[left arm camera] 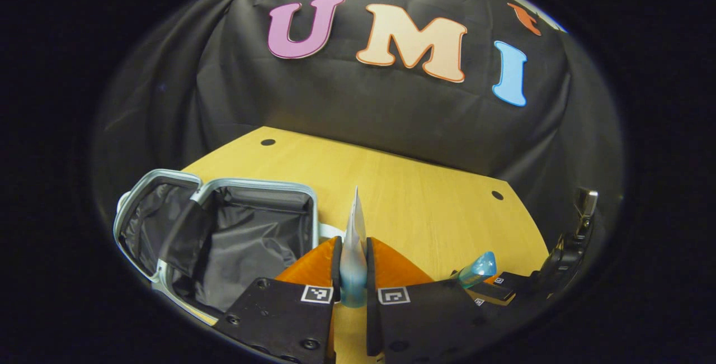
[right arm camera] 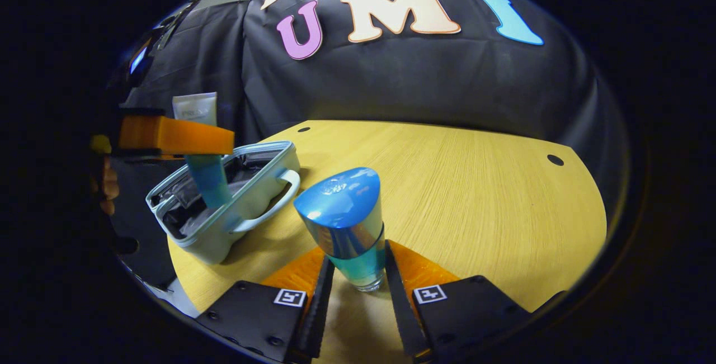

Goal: First open the suitcase, pack the skin care products into it, and then close the suitcase.

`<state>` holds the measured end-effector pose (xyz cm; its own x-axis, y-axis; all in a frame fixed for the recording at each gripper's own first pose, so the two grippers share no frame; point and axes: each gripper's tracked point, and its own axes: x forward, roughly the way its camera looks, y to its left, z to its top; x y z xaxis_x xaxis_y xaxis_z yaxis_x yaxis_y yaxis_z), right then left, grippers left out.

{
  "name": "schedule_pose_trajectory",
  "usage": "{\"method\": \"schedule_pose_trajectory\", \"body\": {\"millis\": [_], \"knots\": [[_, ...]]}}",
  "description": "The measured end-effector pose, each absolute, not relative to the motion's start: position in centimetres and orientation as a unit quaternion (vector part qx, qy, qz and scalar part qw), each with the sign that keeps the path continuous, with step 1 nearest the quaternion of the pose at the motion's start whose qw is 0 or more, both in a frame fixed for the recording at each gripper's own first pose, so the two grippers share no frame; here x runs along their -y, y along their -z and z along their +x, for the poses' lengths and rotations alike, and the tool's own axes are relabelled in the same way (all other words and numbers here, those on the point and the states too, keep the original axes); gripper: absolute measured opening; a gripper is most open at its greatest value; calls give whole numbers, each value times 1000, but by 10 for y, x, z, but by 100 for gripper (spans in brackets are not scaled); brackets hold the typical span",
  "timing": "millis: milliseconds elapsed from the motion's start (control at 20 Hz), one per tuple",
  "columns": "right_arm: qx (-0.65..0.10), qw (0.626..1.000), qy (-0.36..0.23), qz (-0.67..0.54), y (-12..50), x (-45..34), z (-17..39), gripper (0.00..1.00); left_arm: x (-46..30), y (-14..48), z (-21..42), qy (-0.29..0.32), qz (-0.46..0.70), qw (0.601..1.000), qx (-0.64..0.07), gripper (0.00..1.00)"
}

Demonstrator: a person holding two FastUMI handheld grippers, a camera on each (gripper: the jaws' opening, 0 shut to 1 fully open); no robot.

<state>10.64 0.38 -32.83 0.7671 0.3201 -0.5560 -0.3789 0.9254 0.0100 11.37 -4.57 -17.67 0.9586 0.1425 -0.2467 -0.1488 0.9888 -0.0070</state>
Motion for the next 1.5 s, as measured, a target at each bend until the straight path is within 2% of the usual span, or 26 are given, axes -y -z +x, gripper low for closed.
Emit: {"method": "schedule_pose_trajectory", "body": {"millis": [250,300,400,450,500,600,650,850,950,1200,1250,1450,1500], "knots": [[-293,935,-189,-64,331,-7,106,45,-5,180,85,-117,-27,979,-163,15],[-297,933,-193,-68,332,-8,106,47,-19,183,82,-128,-17,976,-175,15],[-303,929,-197,-81,333,-9,108,45,-46,193,75,-147,4,969,-201,15],[-304,928,-197,-85,331,-9,105,47,-58,199,73,-156,10,964,-215,11],[-305,928,-196,-87,330,-10,104,47,-69,206,72,-167,9,959,-229,14],[-311,927,-191,-91,331,-12,101,47,-84,225,67,-172,-6,949,-264,15],[-313,926,-189,-95,332,-14,100,45,-89,235,64,-173,-15,943,-285,15],[-326,924,-172,-98,331,-18,90,47,-111,256,62,-165,-32,928,-332,15],[-332,925,-160,-94,326,-26,85,43,-116,263,61,-152,-33,924,-349,15],[-341,926,-147,-64,298,-63,72,43,-135,250,69,-114,-14,927,-356,26],[-341,926,-150,-59,291,-76,69,43,-138,244,71,-106,-7,930,-351,34],[-342,921,-182,-48,265,-140,58,45,-147,214,68,-73,-14,943,-326,90],[-345,917,-197,-40,262,-160,54,45,-154,207,66,-73,-21,945,-318,92]]}}
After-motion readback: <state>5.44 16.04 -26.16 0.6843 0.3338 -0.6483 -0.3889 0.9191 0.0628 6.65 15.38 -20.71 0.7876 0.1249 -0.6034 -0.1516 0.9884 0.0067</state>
